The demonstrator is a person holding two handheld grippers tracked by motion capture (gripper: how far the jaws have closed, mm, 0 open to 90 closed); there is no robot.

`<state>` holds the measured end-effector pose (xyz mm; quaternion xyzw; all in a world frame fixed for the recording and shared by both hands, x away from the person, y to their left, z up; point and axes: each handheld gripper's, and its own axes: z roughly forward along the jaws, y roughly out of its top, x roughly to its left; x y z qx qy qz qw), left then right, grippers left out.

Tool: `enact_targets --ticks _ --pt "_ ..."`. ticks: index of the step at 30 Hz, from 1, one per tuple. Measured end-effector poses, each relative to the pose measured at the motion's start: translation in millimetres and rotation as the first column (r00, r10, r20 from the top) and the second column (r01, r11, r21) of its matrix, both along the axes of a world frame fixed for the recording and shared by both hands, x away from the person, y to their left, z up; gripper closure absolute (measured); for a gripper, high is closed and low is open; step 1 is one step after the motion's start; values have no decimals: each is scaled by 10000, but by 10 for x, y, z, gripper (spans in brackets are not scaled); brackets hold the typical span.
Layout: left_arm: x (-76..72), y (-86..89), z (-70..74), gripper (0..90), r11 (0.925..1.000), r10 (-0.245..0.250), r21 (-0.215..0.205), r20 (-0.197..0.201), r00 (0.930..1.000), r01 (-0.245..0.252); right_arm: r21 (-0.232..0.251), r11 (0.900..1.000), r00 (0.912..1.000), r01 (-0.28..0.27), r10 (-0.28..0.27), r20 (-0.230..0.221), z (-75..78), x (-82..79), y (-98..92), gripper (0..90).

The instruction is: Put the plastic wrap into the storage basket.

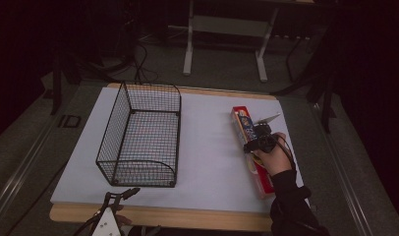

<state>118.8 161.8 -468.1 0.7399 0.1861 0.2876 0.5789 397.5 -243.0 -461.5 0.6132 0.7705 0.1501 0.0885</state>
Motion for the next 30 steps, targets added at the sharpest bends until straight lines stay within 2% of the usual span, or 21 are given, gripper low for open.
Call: enact_targets --ticks 3,7,13,23,30 --pt "-2 -3 0 1 10000 -5 1 6 10000 5 81 10000 9993 -14 11 384 130 13 12 392" --pt "-5 -2 0 1 10000 -7 3 17 10000 7 240 9996 9977 -142 125 667 271 23 48 393" --pt "-3 0 1 1 10000 11 21 14 10000 -11 455 9980 9914 -428 368 1259 503 19 151 393" --pt "-2 1 0 1 10000 -30 -3 -19 10000 30 454 9949 9774 -905 800 1955 838 46 380 393" --pt "-3 0 -1 1 10000 -49 -16 -18 10000 49 473 9908 9640 -1270 1121 2411 1051 52 584 394"
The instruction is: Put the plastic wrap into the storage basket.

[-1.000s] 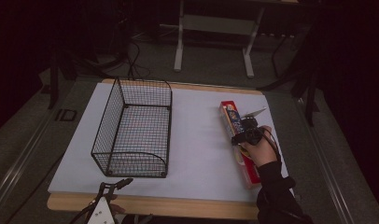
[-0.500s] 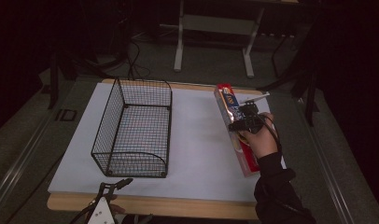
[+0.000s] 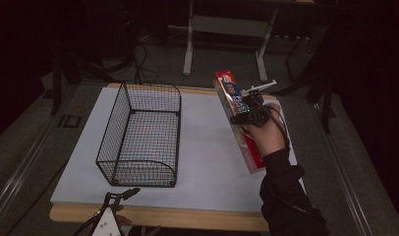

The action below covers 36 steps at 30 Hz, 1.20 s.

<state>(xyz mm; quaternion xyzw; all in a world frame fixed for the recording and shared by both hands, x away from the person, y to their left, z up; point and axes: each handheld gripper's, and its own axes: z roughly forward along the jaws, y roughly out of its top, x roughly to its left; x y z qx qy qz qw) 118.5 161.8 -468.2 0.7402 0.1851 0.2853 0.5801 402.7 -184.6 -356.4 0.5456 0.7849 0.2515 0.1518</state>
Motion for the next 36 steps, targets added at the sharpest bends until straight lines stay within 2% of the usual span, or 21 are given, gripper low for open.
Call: enact_targets --ticks 4,11,19,24,36 --pt "1 -1 -2 1 10000 -4 13 -10 10000 4 35 9995 9990 -313 311 333 124 -14 169 394" --pt "2 5 -4 1 10000 -10 44 -14 10000 10 80 9965 9949 -830 824 578 266 -13 492 394" --pt "-3 11 -3 1 10000 -20 40 -7 10000 20 130 9883 9842 -1520 1501 938 383 -19 907 394" --pt "-11 16 -2 1 10000 -40 -14 2 10000 40 91 9830 9767 -1832 1810 1154 428 -11 1138 394" --pt "-33 36 2 1 10000 -25 -47 27 10000 25 252 9681 9624 -2494 2449 1171 415 31 1634 394"
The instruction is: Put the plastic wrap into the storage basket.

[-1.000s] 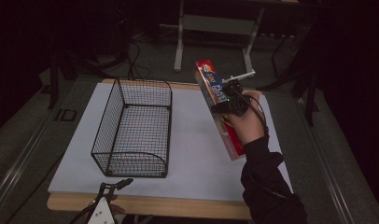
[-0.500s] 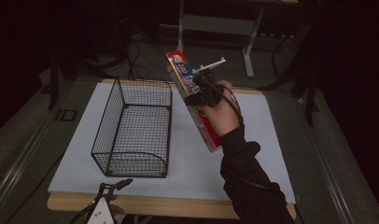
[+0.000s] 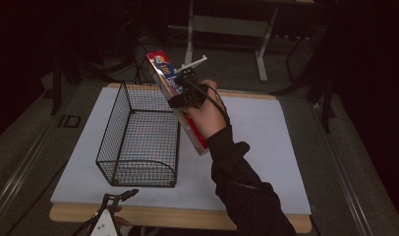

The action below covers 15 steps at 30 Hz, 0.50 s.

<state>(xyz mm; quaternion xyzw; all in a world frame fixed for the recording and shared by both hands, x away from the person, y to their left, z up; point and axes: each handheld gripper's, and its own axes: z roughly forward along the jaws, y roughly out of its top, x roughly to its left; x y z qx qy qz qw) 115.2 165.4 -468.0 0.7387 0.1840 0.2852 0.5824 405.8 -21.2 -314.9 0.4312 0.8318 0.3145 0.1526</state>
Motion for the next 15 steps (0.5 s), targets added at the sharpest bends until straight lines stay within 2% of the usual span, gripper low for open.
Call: enact_targets --ticks 8,15 --pt "-28 19 5 1 10000 65 -40 41 10000 -65 86 9991 9990 -408 407 158 -19 17 326 394" --pt "-47 33 2 1 9998 150 -98 5 9999 -150 213 9967 9969 -781 779 107 -78 41 599 394"
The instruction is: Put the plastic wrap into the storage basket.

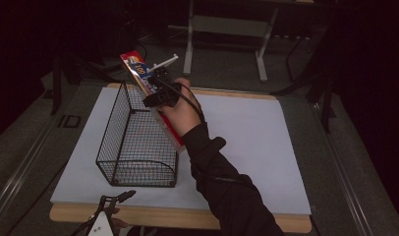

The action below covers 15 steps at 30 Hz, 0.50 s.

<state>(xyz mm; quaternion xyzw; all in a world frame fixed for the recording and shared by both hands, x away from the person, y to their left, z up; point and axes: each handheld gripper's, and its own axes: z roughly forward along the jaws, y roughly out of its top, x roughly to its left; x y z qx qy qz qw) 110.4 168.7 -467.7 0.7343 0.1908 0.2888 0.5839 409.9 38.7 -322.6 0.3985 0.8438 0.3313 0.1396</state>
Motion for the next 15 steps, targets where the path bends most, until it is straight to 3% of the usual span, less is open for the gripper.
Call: enact_targets --ticks 10,15 --pt "-27 21 7 1 10000 62 -33 38 10000 -62 -81 9998 9997 -201 200 -147 -224 52 326 394" --pt "-36 21 3 1 10000 55 -11 53 10000 -55 -83 9999 9997 -138 136 -193 -329 77 391 394"
